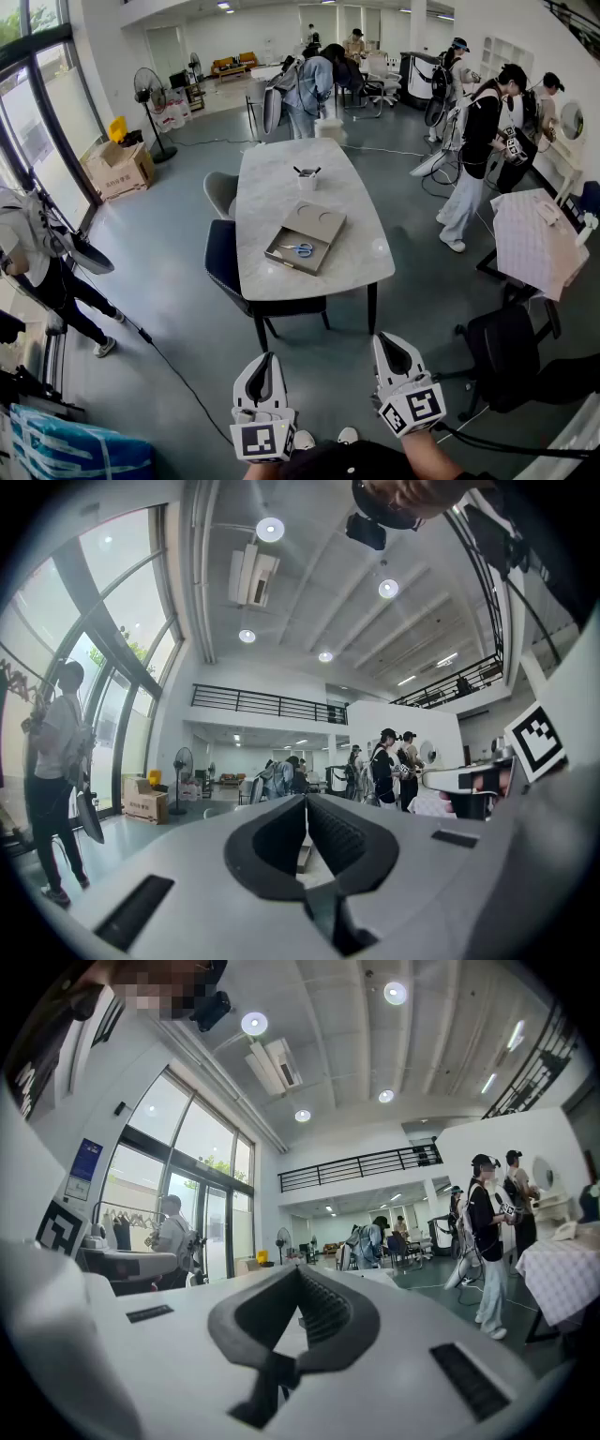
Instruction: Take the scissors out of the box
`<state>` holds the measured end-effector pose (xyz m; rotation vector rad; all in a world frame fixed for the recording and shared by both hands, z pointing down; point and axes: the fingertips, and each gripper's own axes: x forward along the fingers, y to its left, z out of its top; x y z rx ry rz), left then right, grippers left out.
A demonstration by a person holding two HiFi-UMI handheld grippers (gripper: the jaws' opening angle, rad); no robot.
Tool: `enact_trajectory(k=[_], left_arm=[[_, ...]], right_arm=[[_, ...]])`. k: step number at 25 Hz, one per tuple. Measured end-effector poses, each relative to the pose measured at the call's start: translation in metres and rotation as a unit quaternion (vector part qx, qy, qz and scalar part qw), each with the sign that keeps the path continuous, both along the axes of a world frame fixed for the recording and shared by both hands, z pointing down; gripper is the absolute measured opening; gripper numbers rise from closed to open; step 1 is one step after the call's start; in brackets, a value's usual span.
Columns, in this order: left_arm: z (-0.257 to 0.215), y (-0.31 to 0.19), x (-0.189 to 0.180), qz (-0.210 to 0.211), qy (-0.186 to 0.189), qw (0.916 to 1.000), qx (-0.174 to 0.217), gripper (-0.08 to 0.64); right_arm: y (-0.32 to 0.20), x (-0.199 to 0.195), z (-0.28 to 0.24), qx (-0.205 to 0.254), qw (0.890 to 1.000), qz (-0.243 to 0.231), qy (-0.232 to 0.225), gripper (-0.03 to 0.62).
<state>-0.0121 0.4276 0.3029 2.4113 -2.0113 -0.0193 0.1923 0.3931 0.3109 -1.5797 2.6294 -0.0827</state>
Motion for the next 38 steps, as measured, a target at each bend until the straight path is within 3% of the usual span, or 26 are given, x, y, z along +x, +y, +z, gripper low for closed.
enact_trajectory(k=[14, 24, 38], left_arm=[[0.003, -0.008, -0.008, 0.002, 0.003, 1.0, -0.004, 0.017], [0.005, -0.012, -0.039, 0.016, 0.003, 0.9999, -0.005, 0.017], [0.017, -0.04, -0.061, 0.033, 0.009, 0.9993, -0.013, 0.017]], right_arm=[[-0.006, -0.014, -0.002, 0.008, 1.0, -0.012, -0.001, -0.005], [-0.012, -0.034, 0.005, -0.003, 0.999, 0.027, -0.021, -0.005], [-0.027, -0.054, 0.016, -0.005, 0.999, 0.048, -0.005, -0.004]])
